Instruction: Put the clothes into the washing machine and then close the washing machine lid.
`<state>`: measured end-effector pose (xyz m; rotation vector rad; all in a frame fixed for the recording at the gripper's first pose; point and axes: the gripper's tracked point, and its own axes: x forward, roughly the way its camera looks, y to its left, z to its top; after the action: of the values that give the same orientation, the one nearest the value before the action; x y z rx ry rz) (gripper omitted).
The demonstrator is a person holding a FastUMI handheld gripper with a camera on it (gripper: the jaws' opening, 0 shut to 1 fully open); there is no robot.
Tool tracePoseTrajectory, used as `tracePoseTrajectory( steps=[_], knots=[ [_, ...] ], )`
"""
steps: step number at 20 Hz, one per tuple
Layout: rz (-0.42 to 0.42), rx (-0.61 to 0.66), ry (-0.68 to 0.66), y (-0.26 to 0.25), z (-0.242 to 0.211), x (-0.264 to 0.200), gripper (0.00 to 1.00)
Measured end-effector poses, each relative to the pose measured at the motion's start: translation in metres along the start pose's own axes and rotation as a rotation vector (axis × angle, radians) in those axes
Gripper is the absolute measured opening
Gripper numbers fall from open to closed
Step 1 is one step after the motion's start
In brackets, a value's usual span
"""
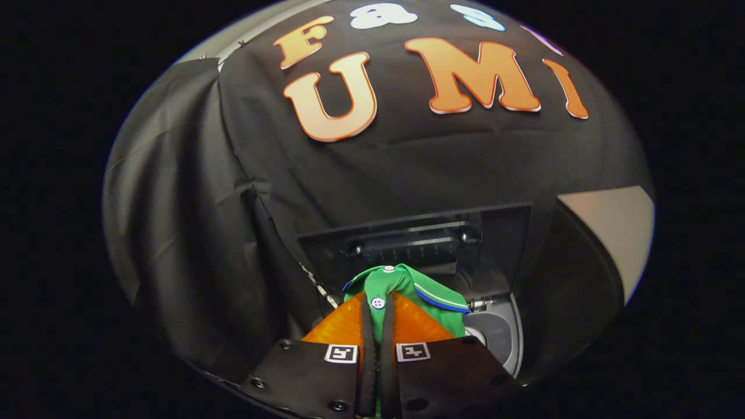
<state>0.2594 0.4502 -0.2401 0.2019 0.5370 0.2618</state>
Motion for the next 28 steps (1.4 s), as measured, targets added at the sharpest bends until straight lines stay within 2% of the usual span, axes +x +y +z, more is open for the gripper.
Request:
tracePoseTrajectory(
  steps=[6,12,21,27,28],
  knots=[
    [-0.063,0.058,0.118,-0.035,-0.087,0.072,0.11],
    [-0.131,0.085,0.291,-0.068,-0.172,0.107,0.11],
    [-0.190,0.097,0.417,-0.094,-0.213,0.140,0.11],
    [-0.220,0.071,0.468,-0.099,-0.219,0.141,0.11],
    [-0.218,0.069,0.468,-0.099,-0.219,0.141,0.14]
  ],
)
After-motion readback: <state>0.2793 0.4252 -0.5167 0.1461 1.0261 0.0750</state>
